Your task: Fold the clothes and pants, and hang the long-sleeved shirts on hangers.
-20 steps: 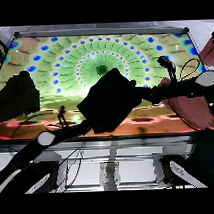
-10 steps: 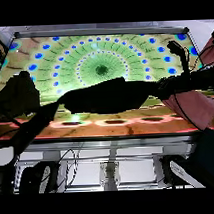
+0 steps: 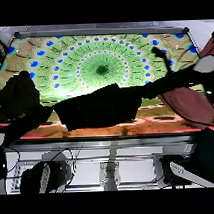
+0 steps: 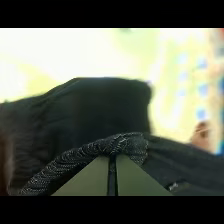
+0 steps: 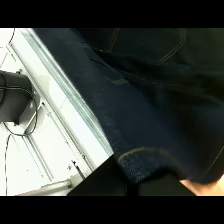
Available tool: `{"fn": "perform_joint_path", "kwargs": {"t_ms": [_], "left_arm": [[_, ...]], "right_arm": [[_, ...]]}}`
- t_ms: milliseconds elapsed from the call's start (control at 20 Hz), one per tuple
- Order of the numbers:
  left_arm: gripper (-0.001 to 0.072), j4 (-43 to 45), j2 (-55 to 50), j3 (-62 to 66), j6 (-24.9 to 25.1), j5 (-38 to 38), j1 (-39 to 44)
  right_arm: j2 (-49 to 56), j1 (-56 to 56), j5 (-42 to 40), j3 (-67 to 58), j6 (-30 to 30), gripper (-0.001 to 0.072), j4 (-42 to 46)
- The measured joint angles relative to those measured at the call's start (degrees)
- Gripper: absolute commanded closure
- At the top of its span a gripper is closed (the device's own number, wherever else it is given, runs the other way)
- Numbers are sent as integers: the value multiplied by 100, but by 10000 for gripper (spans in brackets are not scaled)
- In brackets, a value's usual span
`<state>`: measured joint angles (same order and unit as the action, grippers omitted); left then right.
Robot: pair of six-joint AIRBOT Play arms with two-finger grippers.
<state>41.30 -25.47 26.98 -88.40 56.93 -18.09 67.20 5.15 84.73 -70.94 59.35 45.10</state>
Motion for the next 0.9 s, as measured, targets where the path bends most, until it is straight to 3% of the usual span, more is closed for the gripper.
{"fn": "perform_joint_path", "kwargs": {"t_ms": [400, 700, 900], "left_arm": [[697, 15, -894, 42, 205, -660, 188], [695, -9, -1631, 42, 227, -1311, 299], [693, -11, -2286, 57, 229, -1982, 802]], "right_arm": [[1366, 481, -2092, -310, 7, 697, -140], [2098, 516, -3075, -450, 293, 696, -44], [2581, 520, -3628, -470, 527, 695, 4]]}}
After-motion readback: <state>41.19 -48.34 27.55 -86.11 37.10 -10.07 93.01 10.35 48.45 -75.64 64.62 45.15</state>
